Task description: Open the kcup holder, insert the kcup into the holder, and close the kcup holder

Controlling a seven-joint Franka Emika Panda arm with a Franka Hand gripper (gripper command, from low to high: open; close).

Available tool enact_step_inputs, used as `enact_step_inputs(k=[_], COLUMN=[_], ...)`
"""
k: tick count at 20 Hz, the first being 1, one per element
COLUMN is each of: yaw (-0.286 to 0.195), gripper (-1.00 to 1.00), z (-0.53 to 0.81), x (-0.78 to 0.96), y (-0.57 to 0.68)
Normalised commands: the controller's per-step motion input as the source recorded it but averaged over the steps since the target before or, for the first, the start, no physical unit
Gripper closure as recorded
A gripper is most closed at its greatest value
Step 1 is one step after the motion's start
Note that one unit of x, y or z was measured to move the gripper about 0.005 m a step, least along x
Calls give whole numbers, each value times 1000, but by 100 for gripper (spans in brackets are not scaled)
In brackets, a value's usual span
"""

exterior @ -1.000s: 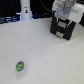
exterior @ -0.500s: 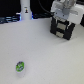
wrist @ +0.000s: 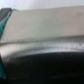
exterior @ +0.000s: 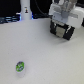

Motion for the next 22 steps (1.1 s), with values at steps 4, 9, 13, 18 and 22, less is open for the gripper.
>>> enact_step_inputs(k=[4,9,13,18,22], yaw=[-73,-74,-75,-71,-74], gripper=[100,100,100,100,100], z=[142,145,146,153,158], x=[934,929,923,915,889], y=[-359,-365,-376,-391,-400])
